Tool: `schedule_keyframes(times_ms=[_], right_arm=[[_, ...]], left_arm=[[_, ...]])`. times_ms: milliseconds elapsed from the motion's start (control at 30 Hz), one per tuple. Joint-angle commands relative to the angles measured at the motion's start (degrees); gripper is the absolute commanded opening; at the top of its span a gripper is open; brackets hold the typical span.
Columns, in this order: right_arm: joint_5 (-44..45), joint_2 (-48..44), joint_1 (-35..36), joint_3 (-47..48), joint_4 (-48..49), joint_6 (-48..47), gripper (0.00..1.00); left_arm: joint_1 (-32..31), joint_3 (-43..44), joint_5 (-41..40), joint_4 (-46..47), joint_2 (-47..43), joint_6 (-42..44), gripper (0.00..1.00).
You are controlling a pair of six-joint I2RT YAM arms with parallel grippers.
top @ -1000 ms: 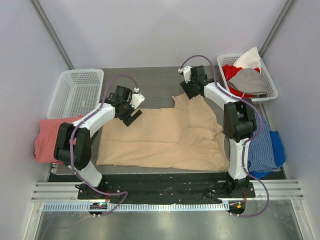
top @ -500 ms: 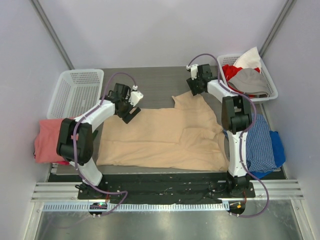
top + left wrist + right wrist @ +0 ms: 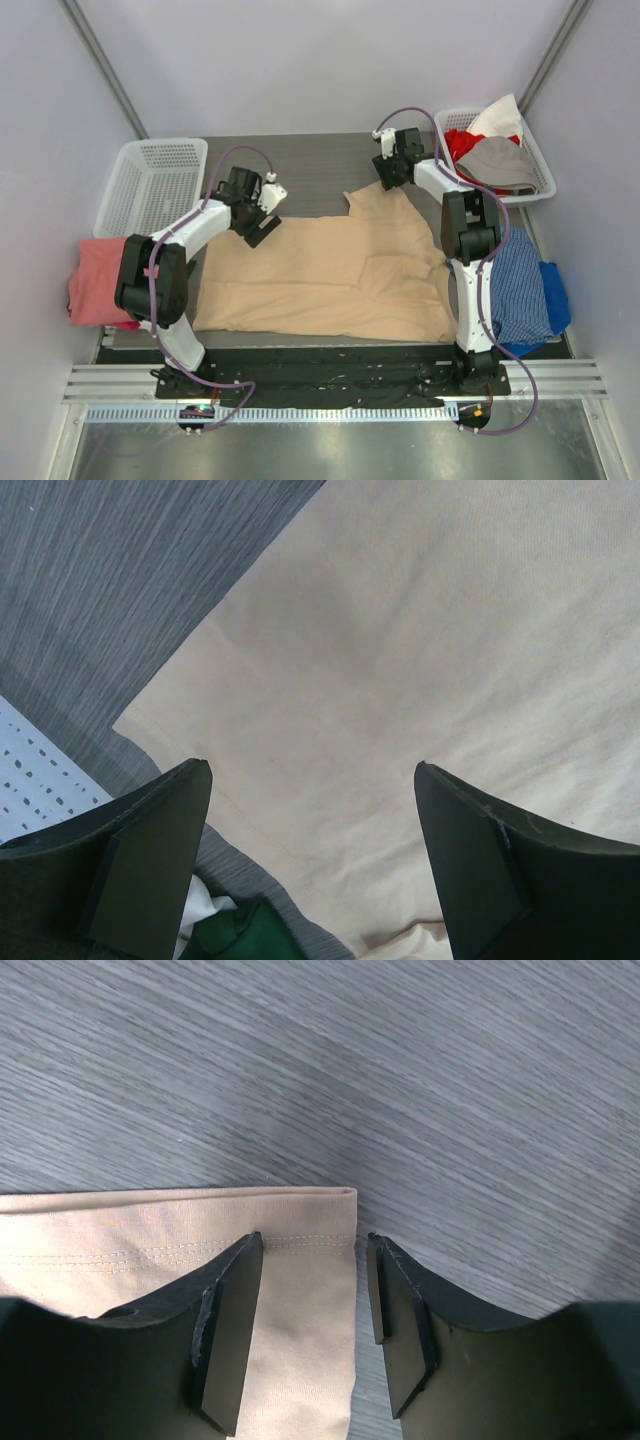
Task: Fold and stack the t-shirts
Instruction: Grap the side of the flattened tshirt furthest away from the robot with both arms
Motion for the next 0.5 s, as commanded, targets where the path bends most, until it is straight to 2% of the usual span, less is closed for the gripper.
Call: schedule_keyframes(times_ms=[0, 233, 467], right_arm=[[-1.4, 1.7, -0.7, 1.7, 1.5, 0.7, 0.53], [-2.3, 2.5, -0.8, -0.2, 1.1, -0.4, 0.42], [-2.9, 1.8, -1.5, -5.9, 1.1, -2.4, 0.3]], left_arm=[[0.5, 0.8, -0.2, 0.8, -1.0, 1.3, 0.88], [0.8, -0.3, -0.9, 0.8, -1.8, 2.1, 0.88], [1.1, -1.4, -1.4, 1.0, -3.0, 2.7, 0.88]])
